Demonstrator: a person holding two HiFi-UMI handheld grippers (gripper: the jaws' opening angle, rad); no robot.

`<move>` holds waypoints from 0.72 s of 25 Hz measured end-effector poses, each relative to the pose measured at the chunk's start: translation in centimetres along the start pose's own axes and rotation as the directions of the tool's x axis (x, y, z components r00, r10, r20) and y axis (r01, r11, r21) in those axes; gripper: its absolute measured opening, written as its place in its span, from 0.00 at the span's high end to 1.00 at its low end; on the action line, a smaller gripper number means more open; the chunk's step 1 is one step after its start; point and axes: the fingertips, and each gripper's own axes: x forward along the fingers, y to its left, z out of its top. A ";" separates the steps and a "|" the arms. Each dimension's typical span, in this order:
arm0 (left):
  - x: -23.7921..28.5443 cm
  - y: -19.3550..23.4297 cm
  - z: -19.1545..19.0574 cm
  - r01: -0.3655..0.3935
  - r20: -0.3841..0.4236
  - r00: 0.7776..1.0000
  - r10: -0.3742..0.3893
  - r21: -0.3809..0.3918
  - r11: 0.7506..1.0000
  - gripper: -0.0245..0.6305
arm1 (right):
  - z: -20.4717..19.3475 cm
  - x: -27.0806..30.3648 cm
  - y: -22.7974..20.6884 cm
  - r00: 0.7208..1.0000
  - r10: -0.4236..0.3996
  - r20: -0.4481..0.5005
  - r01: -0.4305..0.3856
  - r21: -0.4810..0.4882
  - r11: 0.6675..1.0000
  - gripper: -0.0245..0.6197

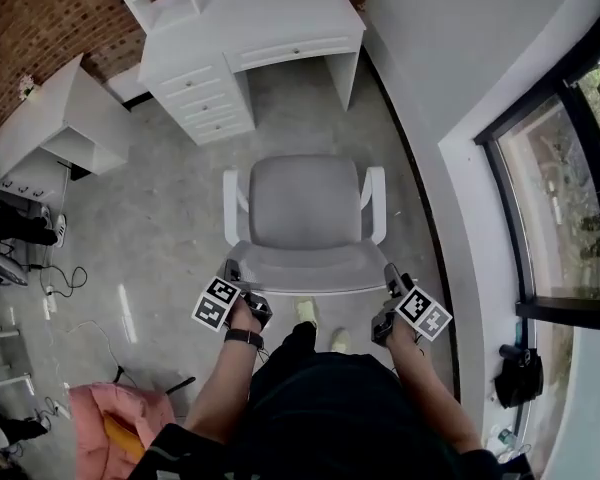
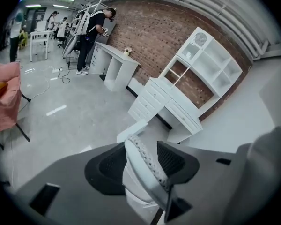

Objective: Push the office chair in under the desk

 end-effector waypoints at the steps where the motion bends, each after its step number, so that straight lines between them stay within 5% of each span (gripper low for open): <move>1: 0.2 -0.1 -0.1 -0.004 -0.005 1.000 0.004 0.000 1.000 0.67 | -0.3 0.5 -0.4 1.000 -0.016 -0.012 0.017 0.041 0.999 0.57; 7: 1.2 -1.0 -0.4 0.002 -0.042 0.999 -0.002 0.009 1.000 0.67 | -1.8 3.4 -1.8 0.995 -0.071 -0.071 0.086 0.227 0.970 0.57; 11: 2.2 -1.7 -0.4 0.028 -0.087 0.996 -0.026 0.026 0.999 0.65 | -1.4 5.1 -1.1 0.989 -0.118 -0.089 0.135 0.215 0.967 0.70; 18: 4.3 -3.3 0.6 0.047 -0.115 0.992 -0.044 0.025 0.999 0.64 | 0.4 7.6 0.0 0.990 -0.119 -0.072 0.132 0.211 0.969 0.71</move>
